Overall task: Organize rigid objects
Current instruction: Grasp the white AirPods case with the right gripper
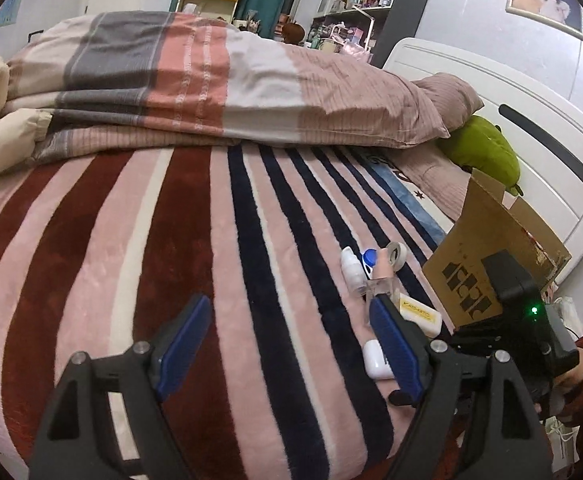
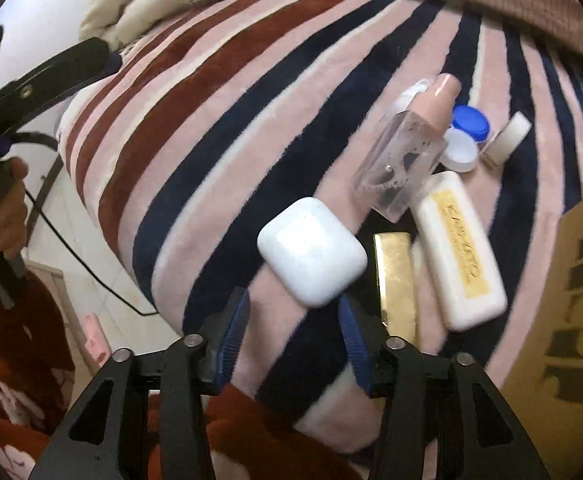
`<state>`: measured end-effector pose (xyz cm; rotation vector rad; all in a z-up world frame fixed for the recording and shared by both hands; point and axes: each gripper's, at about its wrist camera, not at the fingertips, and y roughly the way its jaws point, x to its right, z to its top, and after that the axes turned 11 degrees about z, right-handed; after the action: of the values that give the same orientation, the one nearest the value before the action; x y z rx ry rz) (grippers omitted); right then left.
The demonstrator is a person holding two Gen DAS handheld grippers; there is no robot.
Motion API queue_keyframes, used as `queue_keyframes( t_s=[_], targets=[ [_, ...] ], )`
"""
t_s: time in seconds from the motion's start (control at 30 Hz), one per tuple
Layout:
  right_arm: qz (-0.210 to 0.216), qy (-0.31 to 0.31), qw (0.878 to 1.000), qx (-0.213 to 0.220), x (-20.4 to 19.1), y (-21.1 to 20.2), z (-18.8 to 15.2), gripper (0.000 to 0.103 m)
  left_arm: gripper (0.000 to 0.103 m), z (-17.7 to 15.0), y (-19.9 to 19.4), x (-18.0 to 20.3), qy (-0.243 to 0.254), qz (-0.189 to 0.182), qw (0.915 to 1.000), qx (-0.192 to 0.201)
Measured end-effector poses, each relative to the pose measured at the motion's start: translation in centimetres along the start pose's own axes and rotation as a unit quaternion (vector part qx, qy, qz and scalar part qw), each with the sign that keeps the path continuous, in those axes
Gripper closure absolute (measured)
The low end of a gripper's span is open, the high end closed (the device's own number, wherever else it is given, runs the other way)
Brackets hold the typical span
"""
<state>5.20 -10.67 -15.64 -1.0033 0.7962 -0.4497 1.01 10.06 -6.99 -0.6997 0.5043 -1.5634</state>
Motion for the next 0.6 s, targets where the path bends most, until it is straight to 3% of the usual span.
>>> queue_keyframes(
  t_s=[0.23,0.4,0.47,0.53,0.6],
  targets=[
    [-0.015,-0.025,0.999,0.012,-1.5,1.1,2.1,0.04,0.024,0.2,0.1,-0.3,-0.006,0.006,1.0,0.001],
    [-0.035,-0.043,0.998,0.01,-1.9,1.8,3.3,0.04,0.024,0.0,0.2,-0.5,-0.008,0.013,0.9999,-0.004],
    [-0.051,-0.052,0.997,0.01,-1.9,1.7,3.3,0.04,0.024,-0.1,0.3,-0.5,-0.009,0.015,0.9998,-0.007],
    [-0.074,-0.064,0.995,0.013,-2.4,2.0,3.4,0.054,0.024,-0.1,0.4,-0.4,-0.009,0.015,0.9998,-0.008],
    [-0.079,-0.07,0.994,0.018,-2.6,2.0,3.4,0.054,0.024,-0.1,0.4,-0.4,-0.007,0.016,0.9998,-0.009]
  ],
)
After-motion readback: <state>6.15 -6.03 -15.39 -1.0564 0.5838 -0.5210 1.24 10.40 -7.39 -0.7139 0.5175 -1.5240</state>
